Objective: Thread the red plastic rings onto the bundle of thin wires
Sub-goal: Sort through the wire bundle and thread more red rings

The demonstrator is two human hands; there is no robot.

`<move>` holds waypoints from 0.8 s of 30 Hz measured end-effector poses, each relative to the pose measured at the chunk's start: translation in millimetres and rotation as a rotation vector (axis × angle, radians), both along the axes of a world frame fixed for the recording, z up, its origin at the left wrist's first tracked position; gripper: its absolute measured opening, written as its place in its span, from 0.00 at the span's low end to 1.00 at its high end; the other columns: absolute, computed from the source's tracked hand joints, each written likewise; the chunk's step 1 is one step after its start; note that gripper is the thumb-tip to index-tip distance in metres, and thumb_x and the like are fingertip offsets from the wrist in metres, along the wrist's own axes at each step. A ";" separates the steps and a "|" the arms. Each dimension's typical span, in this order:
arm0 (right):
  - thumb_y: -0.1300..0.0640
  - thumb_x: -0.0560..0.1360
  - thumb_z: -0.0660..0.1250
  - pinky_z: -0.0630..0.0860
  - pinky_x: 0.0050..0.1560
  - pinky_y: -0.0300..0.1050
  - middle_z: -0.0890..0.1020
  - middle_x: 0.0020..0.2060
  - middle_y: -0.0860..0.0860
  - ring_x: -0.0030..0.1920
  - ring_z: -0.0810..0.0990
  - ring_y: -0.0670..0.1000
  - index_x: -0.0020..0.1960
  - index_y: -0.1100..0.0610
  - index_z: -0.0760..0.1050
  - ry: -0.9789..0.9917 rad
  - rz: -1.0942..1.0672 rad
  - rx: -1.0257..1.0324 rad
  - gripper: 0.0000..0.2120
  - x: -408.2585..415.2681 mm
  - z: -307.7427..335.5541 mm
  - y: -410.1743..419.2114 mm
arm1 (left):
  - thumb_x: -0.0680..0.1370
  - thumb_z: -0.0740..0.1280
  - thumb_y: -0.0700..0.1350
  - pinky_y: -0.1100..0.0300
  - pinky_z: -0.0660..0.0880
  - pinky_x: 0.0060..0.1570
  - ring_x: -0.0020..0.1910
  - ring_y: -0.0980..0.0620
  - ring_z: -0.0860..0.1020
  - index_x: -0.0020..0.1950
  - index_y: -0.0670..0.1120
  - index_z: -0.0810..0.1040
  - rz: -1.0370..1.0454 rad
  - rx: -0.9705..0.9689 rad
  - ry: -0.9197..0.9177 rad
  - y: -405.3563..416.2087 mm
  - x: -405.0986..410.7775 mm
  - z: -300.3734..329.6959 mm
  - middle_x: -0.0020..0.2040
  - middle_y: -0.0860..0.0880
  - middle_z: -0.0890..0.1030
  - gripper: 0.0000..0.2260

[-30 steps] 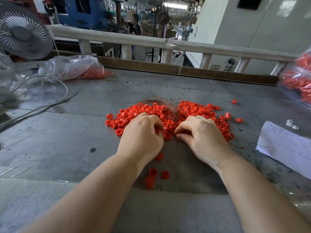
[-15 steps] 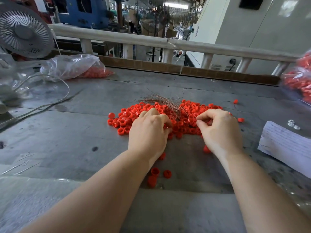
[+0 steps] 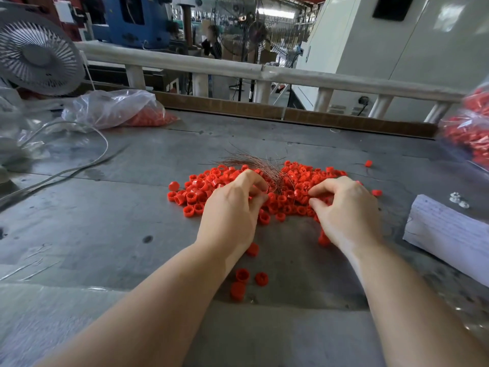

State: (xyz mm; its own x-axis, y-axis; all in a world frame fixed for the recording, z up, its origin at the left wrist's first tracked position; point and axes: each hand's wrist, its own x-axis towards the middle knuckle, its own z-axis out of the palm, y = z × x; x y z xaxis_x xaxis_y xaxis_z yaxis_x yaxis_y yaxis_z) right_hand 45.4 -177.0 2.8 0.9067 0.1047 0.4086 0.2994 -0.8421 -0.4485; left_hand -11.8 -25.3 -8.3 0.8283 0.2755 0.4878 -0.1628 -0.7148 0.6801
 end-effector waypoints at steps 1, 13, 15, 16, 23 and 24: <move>0.61 0.71 0.71 0.70 0.57 0.55 0.81 0.47 0.52 0.52 0.76 0.56 0.46 0.52 0.82 -0.010 0.038 -0.003 0.06 -0.2 -0.4 0.6 | 0.77 0.67 0.41 0.72 0.68 0.39 0.37 0.59 0.75 0.50 0.50 0.77 -0.013 -0.047 0.002 0.2 -0.6 0.6 0.38 0.60 0.76 0.05; 0.70 0.75 0.62 0.66 0.60 0.48 0.78 0.56 0.47 0.56 0.72 0.52 0.66 0.47 0.73 -0.148 0.393 -0.152 0.25 1.0 -12.4 15.7 | 0.78 0.63 0.34 0.66 0.78 0.39 0.35 0.56 0.82 0.42 0.49 0.80 -0.130 -0.658 0.064 7.3 -0.2 0.7 0.37 0.52 0.81 0.12; 0.68 0.74 0.65 0.68 0.55 0.48 0.81 0.51 0.49 0.52 0.74 0.53 0.60 0.52 0.78 -0.189 0.393 -0.140 0.19 3.5 -12.8 17.2 | 0.78 0.63 0.34 0.66 0.78 0.39 0.35 0.56 0.82 0.42 0.48 0.80 -0.145 -0.692 0.074 6.9 -0.1 1.1 0.36 0.53 0.81 0.12; 0.67 0.73 0.68 0.70 0.54 0.49 0.82 0.48 0.51 0.50 0.76 0.55 0.56 0.55 0.81 -0.205 0.389 -0.117 0.15 4.5 -12.6 17.3 | 0.78 0.63 0.34 0.65 0.79 0.40 0.35 0.55 0.82 0.42 0.48 0.80 -0.154 -0.724 0.082 6.7 -0.1 1.1 0.36 0.53 0.81 0.12; 0.66 0.72 0.70 0.73 0.49 0.47 0.82 0.39 0.52 0.44 0.78 0.53 0.43 0.60 0.81 -0.271 0.426 0.107 0.03 0.8 -8.3 15.6 | 0.78 0.63 0.33 0.68 0.77 0.39 0.35 0.56 0.82 0.42 0.47 0.80 -0.206 -0.827 0.102 6.1 -0.7 4.5 0.40 0.47 0.80 0.12; 0.66 0.72 0.69 0.74 0.48 0.46 0.81 0.39 0.51 0.44 0.78 0.53 0.43 0.61 0.81 -0.269 0.430 0.149 0.03 -0.3 -7.2 15.5 | 0.78 0.63 0.33 0.68 0.77 0.39 0.35 0.56 0.82 0.42 0.48 0.80 -0.211 -0.824 0.102 6.2 -1.2 4.5 0.40 0.47 0.80 0.12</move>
State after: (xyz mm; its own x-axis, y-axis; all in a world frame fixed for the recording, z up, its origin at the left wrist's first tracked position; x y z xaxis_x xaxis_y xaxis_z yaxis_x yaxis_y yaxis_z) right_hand 45.0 -161.5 -4.4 0.6555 0.3674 0.6598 0.7250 -0.5508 -0.4136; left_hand -13.0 -19.1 -3.8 0.9311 0.3447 0.1192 -0.1460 0.0529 0.9879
